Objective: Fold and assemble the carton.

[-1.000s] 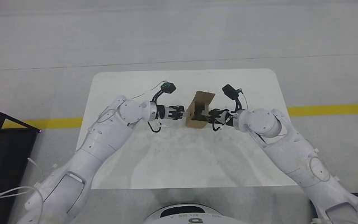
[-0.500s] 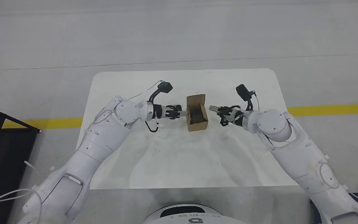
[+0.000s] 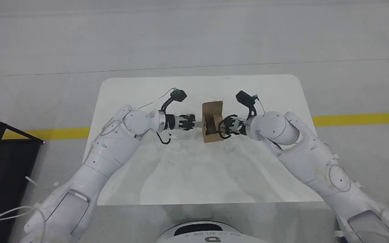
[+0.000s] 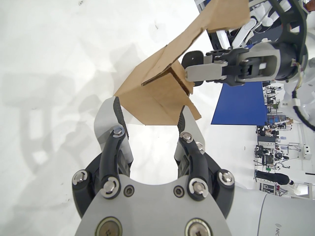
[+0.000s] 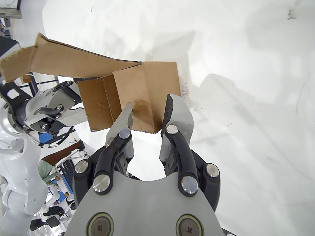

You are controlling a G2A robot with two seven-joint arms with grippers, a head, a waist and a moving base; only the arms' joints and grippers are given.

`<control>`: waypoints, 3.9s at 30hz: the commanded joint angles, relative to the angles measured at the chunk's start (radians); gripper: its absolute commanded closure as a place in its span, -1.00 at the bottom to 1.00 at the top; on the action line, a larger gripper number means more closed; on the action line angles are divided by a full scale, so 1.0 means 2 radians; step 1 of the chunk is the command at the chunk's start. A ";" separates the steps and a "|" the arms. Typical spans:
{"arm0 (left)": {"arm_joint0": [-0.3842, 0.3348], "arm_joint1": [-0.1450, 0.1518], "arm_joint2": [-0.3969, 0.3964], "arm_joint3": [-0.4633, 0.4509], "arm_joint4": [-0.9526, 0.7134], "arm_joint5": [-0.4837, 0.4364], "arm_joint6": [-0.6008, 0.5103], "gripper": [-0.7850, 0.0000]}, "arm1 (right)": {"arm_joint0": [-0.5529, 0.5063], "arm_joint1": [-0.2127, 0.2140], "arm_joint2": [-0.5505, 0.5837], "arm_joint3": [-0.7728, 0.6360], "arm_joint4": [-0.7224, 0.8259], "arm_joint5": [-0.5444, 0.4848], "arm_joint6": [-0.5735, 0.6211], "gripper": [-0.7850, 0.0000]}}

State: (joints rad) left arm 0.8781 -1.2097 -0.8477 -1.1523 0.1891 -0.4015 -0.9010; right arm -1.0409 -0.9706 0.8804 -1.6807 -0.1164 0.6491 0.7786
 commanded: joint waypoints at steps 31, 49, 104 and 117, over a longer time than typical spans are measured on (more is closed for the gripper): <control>0.053 0.039 -0.118 -0.046 -0.005 -0.018 -0.002 0.04 | -0.022 0.000 0.033 -0.074 -0.035 -0.006 -0.010 -0.94; 0.030 0.015 -0.020 -0.028 0.040 -0.032 0.026 0.15 | -0.134 0.012 0.143 -0.025 0.113 -0.214 -0.022 -1.00; -0.141 -0.071 0.079 0.151 0.058 0.045 0.180 0.04 | -0.125 0.005 0.106 -0.063 -0.004 -0.259 0.025 -1.00; -0.156 -0.103 0.104 0.227 0.037 -0.013 0.149 0.04 | -0.066 -0.010 0.063 0.012 0.063 -0.332 0.082 -1.00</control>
State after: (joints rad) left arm 0.5667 -1.4133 -0.6390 -0.7047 0.2694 -0.4138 -0.5920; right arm -1.1843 -0.9876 1.0149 -1.6676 0.0096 -0.0278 0.9439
